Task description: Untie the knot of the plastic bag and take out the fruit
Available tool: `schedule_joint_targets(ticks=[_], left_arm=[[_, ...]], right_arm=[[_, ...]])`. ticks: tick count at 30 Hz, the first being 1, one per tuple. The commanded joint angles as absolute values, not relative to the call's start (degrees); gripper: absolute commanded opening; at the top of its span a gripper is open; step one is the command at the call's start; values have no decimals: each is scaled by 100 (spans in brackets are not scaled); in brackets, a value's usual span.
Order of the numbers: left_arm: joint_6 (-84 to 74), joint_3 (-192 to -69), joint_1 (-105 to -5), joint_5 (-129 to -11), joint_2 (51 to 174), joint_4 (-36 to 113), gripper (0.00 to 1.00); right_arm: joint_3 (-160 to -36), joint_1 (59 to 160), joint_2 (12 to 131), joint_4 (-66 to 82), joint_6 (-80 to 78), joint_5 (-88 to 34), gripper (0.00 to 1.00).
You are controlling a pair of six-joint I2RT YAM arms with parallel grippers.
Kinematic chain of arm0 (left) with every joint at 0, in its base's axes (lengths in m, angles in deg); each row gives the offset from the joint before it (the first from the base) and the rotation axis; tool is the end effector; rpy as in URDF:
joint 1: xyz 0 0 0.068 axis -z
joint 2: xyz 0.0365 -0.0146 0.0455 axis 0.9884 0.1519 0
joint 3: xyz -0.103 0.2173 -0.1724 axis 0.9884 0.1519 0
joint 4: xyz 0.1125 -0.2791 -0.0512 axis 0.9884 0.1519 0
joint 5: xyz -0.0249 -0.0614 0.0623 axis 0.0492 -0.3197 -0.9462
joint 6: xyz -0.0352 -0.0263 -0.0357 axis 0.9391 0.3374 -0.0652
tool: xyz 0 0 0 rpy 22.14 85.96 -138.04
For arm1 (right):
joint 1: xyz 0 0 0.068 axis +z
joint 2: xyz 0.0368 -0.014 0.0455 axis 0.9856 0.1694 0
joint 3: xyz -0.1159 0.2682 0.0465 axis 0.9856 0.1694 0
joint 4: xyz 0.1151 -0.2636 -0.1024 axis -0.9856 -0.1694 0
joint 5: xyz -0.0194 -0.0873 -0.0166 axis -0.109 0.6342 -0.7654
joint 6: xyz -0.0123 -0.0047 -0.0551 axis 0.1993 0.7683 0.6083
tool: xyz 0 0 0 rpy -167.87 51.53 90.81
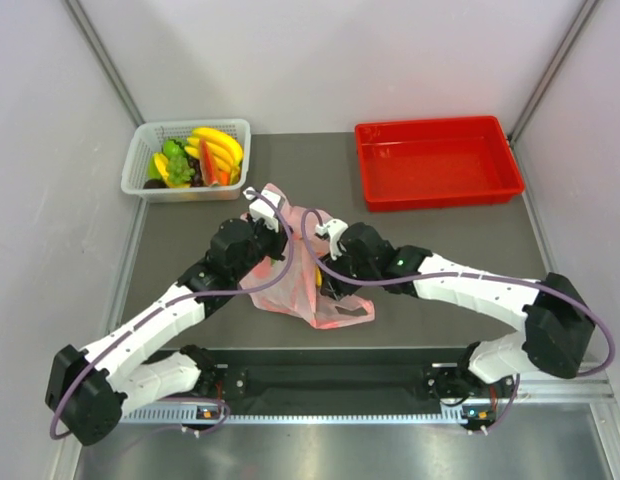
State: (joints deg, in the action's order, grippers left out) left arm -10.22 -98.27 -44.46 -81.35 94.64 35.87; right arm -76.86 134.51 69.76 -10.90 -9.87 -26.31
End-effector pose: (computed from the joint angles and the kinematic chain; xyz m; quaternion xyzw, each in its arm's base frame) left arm 0.2197 -0.1619 0.2984 0.1876 0.7617 -0.2110 0.5832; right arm 0.1927 0.2764 0.2504 -0.3262 0.8586 0.2720 0.2870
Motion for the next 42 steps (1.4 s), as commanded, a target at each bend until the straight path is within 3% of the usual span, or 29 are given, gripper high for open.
schedule_joint_targets(ticks=[1,10,13,14,23,30,42], left_arm=[[-1128,-9729,-4478,-8320,9270,3454,0],[-1110,-9632,-4470,-8302,9129,3445,0],[-1119,-9588,-4470,-8346,9085,3454,0],[-1136,-9588,-4470,-8381,9076,3471,0],[-1259,-9526,-4522,-9040,8892,3401,0],[-1286,-9491,-4549,-9462,8874,3156,0],[-1180,-9456,-4549,-9462,8927,3120,0]], right_arm=[[-8021,13544,7286,-525,-1074,-2295,45],[-8390,13544,8016,81,-1214,-1785,46],[-8434,13553,8043,248,-1267,-1608,16],[-8452,13544,8017,126,-1224,-1599,0],[-7855,13527,6656,-427,-951,-2090,0],[-7898,13509,5628,-1175,-626,-2565,0],[-8566,13439,4880,-2651,-54,-3469,0]])
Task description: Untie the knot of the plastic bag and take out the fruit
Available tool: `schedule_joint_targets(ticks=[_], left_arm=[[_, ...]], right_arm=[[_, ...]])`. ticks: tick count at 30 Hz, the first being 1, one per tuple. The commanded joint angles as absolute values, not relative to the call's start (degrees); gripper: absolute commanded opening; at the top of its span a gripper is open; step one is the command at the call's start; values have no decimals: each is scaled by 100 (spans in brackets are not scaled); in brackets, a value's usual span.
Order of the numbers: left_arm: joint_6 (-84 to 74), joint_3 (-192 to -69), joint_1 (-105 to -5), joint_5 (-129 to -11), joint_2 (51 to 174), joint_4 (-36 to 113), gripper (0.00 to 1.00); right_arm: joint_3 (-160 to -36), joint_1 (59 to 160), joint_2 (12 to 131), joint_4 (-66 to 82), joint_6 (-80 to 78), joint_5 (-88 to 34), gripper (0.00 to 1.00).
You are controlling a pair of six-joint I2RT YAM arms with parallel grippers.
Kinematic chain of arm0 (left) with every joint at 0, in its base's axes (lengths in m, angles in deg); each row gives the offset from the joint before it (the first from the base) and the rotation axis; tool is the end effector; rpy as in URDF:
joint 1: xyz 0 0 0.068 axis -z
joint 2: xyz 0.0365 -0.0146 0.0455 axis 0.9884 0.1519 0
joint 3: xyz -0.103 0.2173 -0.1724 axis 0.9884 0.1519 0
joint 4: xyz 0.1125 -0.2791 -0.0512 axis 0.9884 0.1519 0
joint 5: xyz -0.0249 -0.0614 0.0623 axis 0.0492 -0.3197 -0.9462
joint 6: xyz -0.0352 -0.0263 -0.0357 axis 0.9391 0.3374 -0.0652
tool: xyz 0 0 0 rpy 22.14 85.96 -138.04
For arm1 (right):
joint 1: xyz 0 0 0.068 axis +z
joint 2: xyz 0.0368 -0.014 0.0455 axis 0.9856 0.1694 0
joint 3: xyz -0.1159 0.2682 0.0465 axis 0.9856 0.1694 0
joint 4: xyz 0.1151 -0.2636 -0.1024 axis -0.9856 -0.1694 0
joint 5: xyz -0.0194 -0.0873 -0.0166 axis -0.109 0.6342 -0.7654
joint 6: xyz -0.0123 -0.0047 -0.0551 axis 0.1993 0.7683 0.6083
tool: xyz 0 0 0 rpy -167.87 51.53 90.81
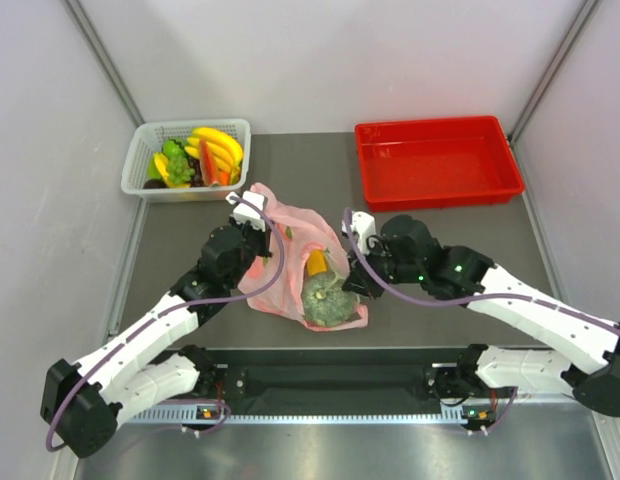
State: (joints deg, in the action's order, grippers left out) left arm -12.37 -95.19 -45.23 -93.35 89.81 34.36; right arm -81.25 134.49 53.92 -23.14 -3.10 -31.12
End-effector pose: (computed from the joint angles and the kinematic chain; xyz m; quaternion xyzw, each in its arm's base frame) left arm 0.2112 -0.1411 0.3002 0.1252 0.7544 -0.1273 0.6317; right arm 0.1551 0.2295 0.3416 -0.3849 0.7989 0.3168 0.3364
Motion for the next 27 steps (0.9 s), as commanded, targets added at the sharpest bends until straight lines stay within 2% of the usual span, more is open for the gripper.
schedule_joint_targets(ticks=[1,6,9,13,20,27], left_arm=[[-1154,-9439,-4549,-9462,8927,3120,0],[-1031,-9403,-4549,-9445,8970,3024,0],[-987,-9430,-4549,-9419,9014,2945,0],[-969,-9430,-4549,-9322,8980,3005,0],[-864,-9132,-4549,-9155,8638,3234,0],[-662,-8832,-4549,-9067,8259,3366,0]], right_arm=[[-8627,13430,4801,-2748,68,-3645,0],[-8830,13413,4712,-3713,543,-5182,0],[-8900,13421,4931,-4136,1000,-5448,0],[-9128,13264,4749,-3805,755,-4441,0],[-9928,11561,4185,-3084,623,-4702,0],[-10973,11189,5203,-2882,149,-2244,0]])
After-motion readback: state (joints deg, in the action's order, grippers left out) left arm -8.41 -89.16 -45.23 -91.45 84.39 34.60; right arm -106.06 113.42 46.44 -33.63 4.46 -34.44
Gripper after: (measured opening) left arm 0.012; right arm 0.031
